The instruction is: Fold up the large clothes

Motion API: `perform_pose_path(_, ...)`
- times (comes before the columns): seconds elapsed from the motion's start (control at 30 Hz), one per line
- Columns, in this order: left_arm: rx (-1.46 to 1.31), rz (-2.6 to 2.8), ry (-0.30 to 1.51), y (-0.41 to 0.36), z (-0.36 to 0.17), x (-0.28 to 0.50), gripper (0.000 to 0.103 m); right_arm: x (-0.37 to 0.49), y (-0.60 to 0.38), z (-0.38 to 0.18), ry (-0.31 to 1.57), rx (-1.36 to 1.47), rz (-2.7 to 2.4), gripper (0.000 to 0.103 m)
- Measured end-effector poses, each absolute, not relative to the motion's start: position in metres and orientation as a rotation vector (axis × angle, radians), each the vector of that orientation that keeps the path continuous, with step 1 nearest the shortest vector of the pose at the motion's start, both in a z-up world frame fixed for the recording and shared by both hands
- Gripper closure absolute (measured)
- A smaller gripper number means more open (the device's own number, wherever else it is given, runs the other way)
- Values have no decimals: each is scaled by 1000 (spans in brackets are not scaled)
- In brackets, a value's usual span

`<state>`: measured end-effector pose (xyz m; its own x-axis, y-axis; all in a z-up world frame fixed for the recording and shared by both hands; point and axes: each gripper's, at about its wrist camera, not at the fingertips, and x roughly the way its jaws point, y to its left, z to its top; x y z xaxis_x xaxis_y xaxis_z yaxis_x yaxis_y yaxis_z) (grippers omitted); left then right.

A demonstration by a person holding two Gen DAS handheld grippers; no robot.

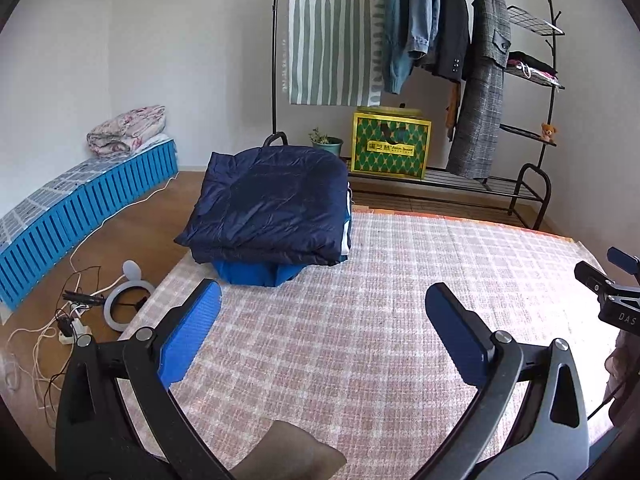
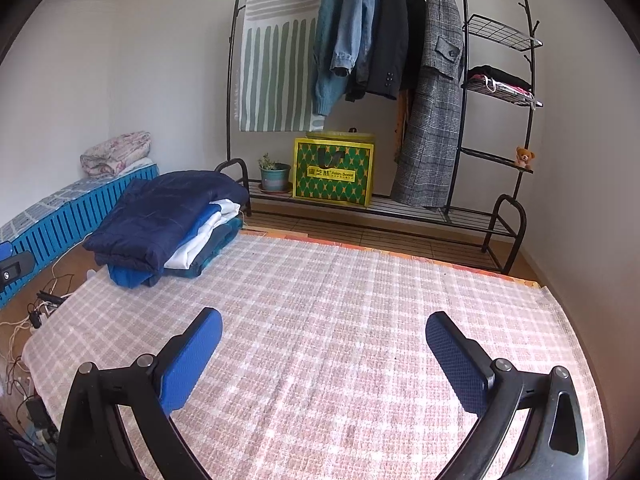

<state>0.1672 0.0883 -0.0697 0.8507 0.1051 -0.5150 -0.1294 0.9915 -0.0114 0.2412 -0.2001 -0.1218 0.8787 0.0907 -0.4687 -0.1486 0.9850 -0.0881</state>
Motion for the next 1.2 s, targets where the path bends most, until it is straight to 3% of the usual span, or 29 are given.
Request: perform_pose_path(1.2,-57,148,541,92,-72,168,0,244,-198,-127,500,-119,126,0)
